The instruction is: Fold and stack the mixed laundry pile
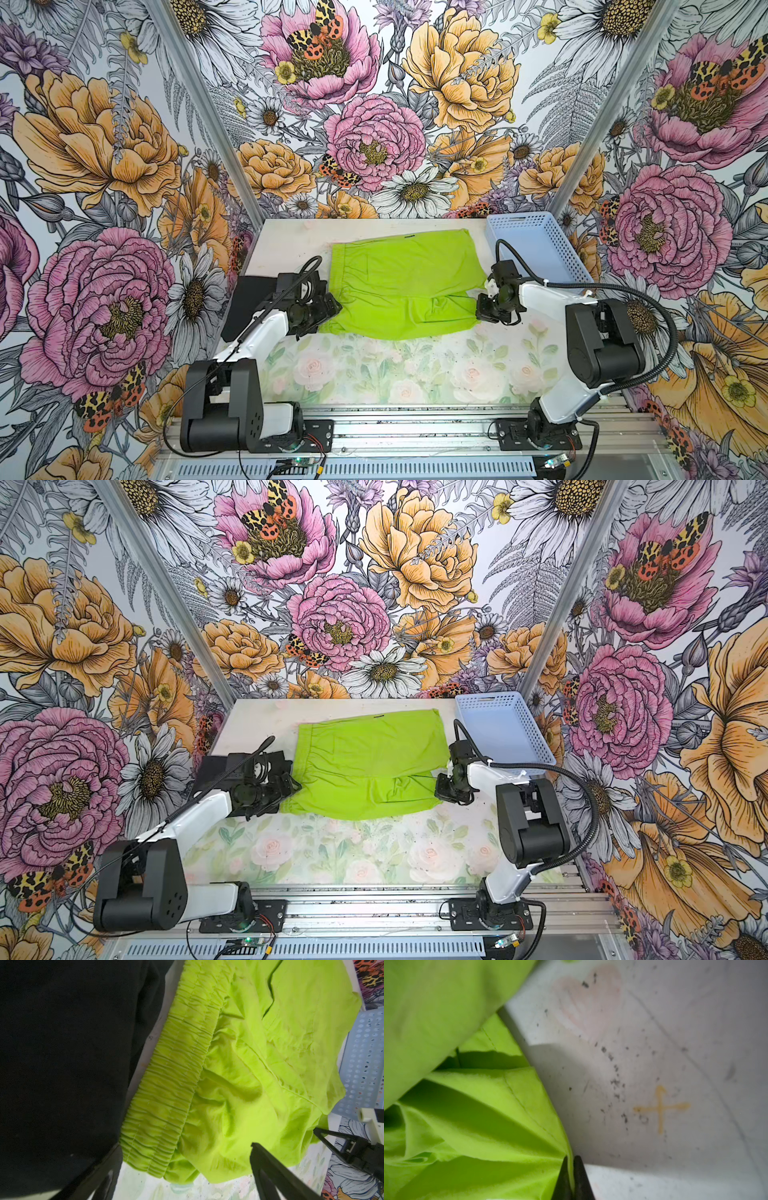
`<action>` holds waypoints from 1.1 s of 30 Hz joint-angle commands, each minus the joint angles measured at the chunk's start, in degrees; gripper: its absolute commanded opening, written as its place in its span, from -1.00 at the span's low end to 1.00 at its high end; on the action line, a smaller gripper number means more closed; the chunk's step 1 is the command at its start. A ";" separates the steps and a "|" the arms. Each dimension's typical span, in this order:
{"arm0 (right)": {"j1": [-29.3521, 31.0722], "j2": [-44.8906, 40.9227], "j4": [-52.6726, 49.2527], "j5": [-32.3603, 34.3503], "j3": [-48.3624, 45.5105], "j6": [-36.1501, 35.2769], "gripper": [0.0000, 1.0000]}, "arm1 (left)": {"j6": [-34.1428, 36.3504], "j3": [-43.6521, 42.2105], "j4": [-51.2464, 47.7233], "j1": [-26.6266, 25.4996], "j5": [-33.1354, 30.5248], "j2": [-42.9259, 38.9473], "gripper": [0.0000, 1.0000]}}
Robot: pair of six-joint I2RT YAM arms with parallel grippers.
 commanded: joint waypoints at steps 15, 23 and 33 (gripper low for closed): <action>-5.29 -19.57 -15.40 -0.02 -2.36 1.48 -1.00 | -9.35 -10.24 1.41 -5.17 -5.06 -6.46 0.22; -7.28 -18.48 -15.71 -1.04 -0.71 0.58 -1.00 | -6.06 -10.11 9.31 -5.72 -2.85 -3.24 0.37; -7.23 -18.60 -16.76 -2.09 0.91 0.37 -1.00 | -4.62 -7.89 11.16 -6.36 -2.04 1.86 -1.00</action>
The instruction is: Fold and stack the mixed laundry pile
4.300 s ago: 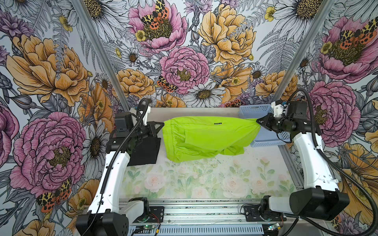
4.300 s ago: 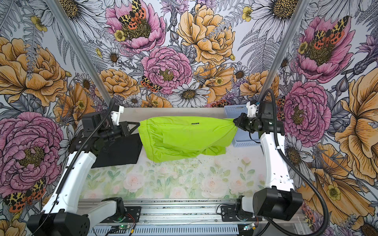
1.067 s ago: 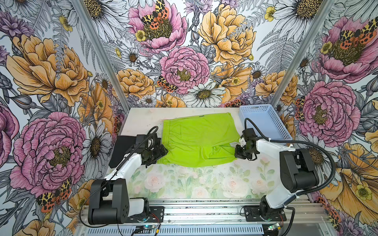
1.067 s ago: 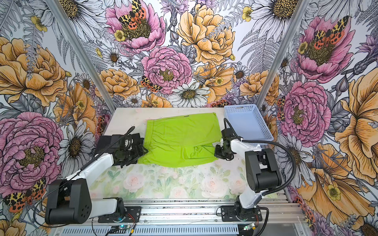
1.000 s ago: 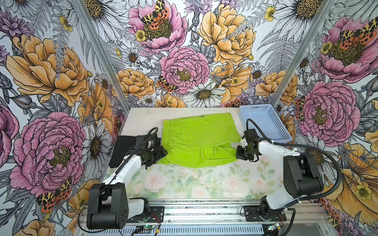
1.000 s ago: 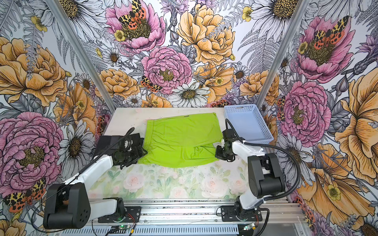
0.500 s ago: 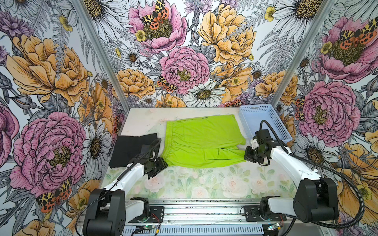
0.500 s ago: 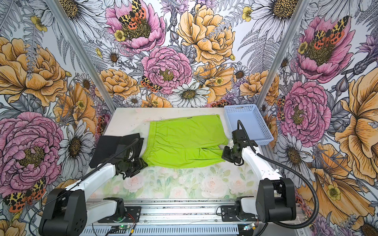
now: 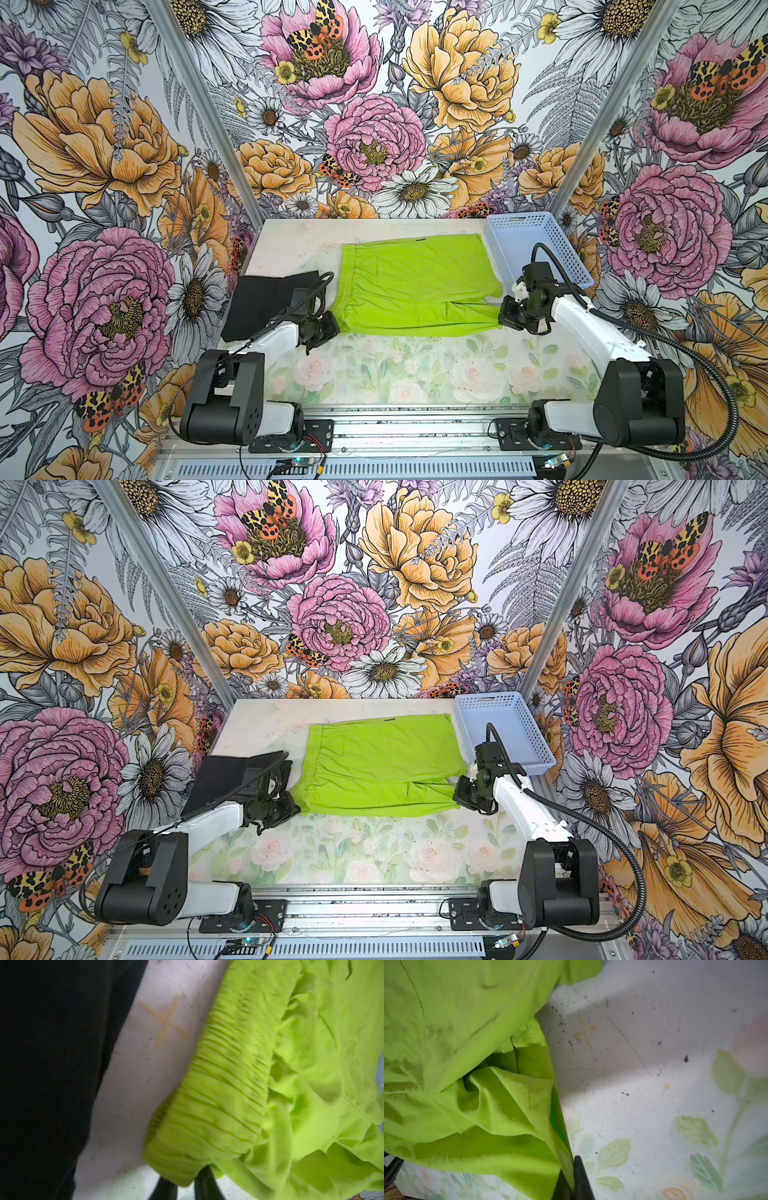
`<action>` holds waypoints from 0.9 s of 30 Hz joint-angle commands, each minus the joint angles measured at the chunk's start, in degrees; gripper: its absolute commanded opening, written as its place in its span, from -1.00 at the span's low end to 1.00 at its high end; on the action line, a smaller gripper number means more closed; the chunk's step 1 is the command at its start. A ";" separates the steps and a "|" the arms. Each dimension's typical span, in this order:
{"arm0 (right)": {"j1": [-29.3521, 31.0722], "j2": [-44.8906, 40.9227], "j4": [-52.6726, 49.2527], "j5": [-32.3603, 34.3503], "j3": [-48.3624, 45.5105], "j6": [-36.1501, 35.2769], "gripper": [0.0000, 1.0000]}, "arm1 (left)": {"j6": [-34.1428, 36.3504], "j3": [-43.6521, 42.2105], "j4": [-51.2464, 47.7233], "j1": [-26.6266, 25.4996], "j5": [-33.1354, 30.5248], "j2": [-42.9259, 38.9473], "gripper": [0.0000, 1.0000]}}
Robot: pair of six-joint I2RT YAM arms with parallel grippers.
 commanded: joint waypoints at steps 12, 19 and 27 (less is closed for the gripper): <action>1.13 -16.26 -17.61 -3.71 -1.09 3.08 -1.00 | -4.12 9.23 -23.85 -5.96 -4.59 -23.45 -1.00; 1.04 -16.19 -24.97 -4.73 6.89 2.20 -1.00 | -2.72 16.72 -29.10 -4.84 -3.64 -24.25 -1.00; -1.68 11.90 -9.52 -6.41 24.47 -2.96 -1.00 | 7.79 28.57 -19.85 0.46 1.41 -1.62 -1.00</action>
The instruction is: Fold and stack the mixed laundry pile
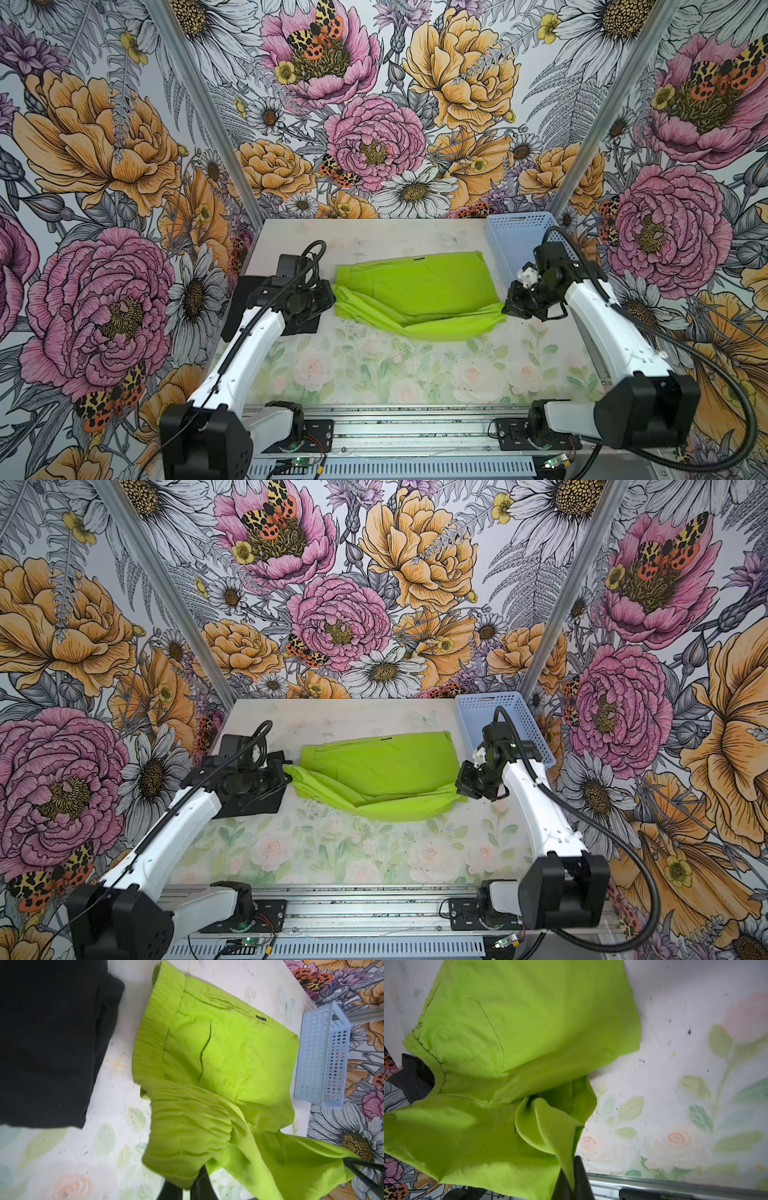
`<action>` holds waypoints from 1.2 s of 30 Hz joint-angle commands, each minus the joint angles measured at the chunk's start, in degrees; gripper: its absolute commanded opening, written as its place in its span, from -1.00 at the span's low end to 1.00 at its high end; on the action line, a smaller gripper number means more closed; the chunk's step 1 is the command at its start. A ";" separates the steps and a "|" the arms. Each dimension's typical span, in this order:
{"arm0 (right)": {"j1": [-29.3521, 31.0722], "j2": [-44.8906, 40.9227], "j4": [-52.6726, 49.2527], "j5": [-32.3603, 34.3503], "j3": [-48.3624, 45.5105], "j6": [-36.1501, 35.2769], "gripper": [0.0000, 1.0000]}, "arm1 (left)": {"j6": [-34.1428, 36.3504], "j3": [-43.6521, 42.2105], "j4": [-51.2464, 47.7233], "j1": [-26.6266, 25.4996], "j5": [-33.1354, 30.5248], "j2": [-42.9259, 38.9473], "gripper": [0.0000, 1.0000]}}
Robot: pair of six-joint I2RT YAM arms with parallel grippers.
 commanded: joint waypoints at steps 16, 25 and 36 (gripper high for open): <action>0.03 2.27 29.03 -4.97 -14.72 -1.32 0.05 | 7.88 9.92 11.09 3.85 7.73 25.02 -1.00; 5.22 -6.98 41.91 -2.34 -32.78 5.01 0.00 | 8.41 10.12 11.09 4.50 8.63 25.31 -1.00; 6.10 -14.02 35.24 -3.94 -31.36 6.84 -1.00 | 8.00 10.11 9.68 5.46 9.73 21.18 -1.00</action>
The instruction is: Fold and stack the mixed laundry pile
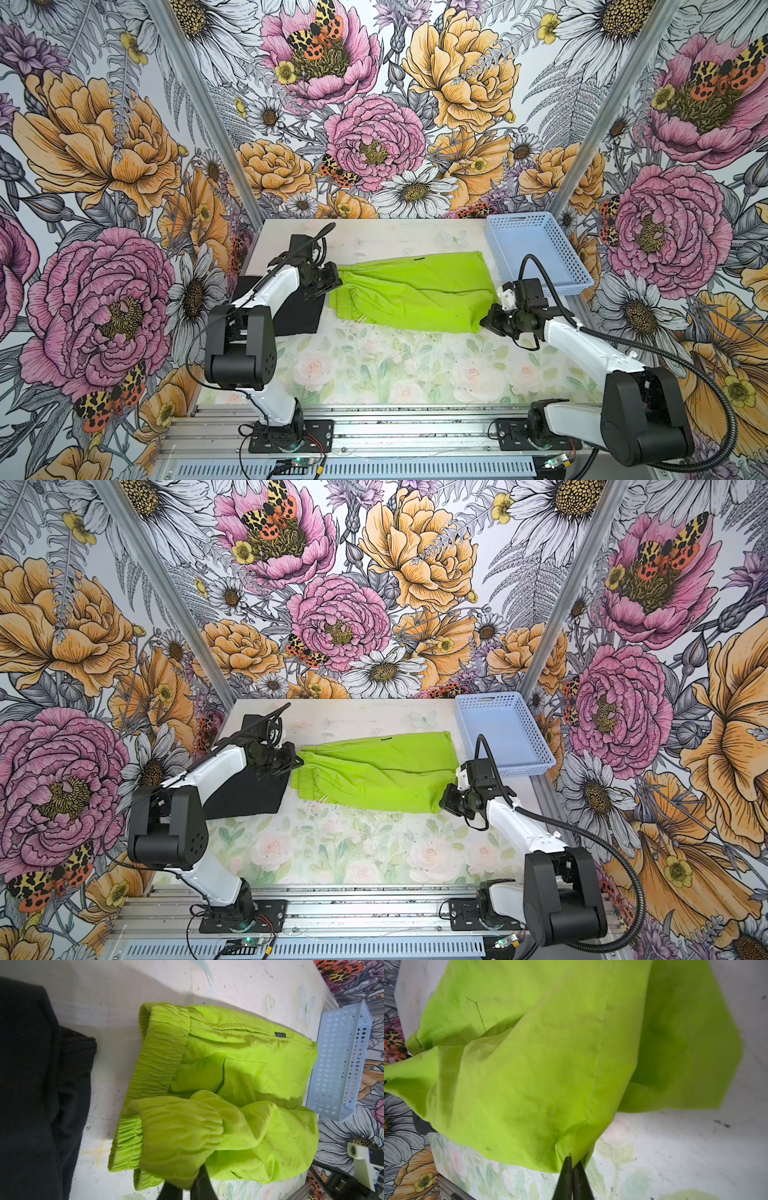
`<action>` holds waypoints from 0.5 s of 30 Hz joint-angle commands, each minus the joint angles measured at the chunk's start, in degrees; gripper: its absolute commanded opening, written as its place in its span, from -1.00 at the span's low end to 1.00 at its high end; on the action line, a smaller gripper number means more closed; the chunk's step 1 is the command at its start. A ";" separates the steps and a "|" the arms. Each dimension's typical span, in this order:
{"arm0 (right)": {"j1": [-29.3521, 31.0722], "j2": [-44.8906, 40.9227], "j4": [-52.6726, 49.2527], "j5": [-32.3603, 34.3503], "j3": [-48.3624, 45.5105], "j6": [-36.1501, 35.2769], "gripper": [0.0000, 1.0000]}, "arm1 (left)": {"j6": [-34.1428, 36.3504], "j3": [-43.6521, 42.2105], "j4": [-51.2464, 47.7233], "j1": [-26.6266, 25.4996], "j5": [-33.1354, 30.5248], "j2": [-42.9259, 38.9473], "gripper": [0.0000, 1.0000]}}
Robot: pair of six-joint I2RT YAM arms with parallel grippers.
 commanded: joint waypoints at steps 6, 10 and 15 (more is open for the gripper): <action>-0.08 -11.31 -22.68 -1.90 11.37 -0.36 -1.00 | 2.43 3.71 -5.08 2.65 2.75 -6.79 -1.00; -0.94 -13.33 -32.01 -2.62 15.96 -1.89 -1.00 | 4.15 5.49 -8.48 3.22 3.11 -7.64 -1.00; -1.73 -6.06 -28.76 -1.49 17.99 -3.81 -1.00 | 6.03 5.58 -8.85 2.71 3.72 -4.23 -1.00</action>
